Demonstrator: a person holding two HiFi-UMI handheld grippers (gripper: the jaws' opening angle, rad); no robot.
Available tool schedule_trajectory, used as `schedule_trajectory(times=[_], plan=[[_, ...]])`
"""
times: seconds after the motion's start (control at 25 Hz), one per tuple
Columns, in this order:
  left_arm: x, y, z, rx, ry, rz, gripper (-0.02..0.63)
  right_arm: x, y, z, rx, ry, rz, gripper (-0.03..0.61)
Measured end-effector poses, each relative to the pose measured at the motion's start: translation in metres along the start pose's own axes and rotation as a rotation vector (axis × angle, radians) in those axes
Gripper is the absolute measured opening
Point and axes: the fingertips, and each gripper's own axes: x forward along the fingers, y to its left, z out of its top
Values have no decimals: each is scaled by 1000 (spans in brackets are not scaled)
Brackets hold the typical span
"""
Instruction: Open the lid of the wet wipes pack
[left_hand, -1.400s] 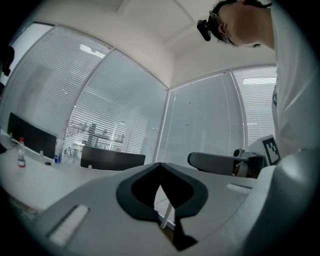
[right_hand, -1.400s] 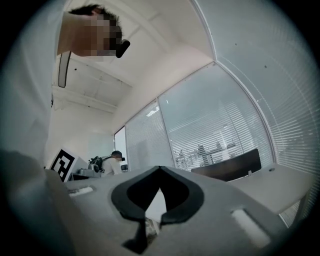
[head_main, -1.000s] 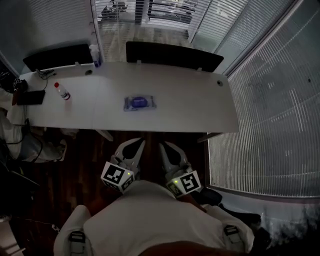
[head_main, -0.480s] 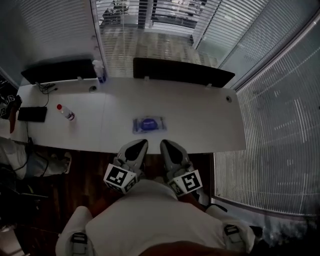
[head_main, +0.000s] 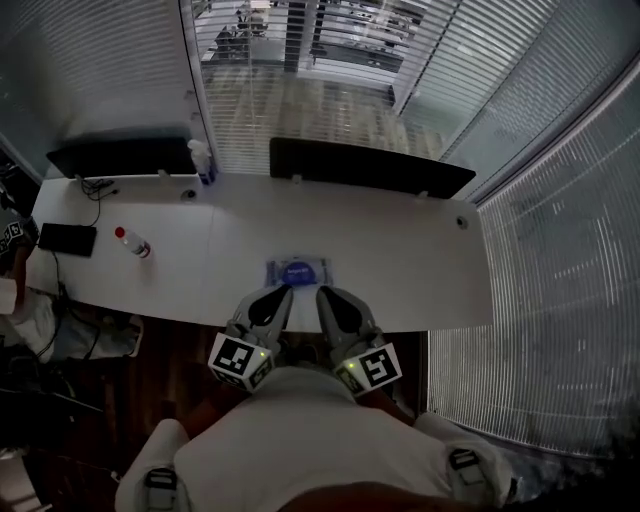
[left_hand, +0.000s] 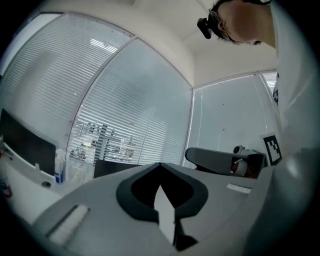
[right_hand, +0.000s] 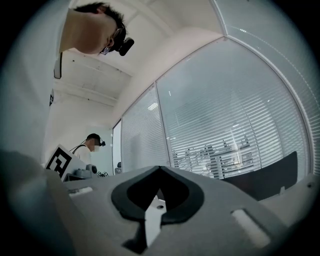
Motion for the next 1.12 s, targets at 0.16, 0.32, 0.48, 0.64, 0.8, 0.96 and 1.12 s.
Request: schedule_trajectory(times=[0.16, 0.32, 0.48, 0.64, 0.8, 0.96, 1.12], plan=[[14, -1, -3, -2, -2, 1, 3, -1, -11, -1, -3, -1, 6, 0], [27, -6, -4, 5, 7, -12, 3, -5, -25, -2, 1, 7, -3, 0], [33, -4, -2, 16, 7, -12, 3, -4, -33, -1, 4, 12, -12, 0], [36, -2, -1, 10, 10, -3, 3, -3, -36, 1, -2, 14, -6, 0], [36, 0, -3, 1, 10, 1, 3, 1, -37, 3, -12, 5, 5, 0], [36, 5, -8, -5, 13, 1, 3, 6, -38, -4, -14, 22, 20, 0], [38, 14, -9, -4, 34, 22, 3, 11, -40, -13, -9, 47, 27, 0]])
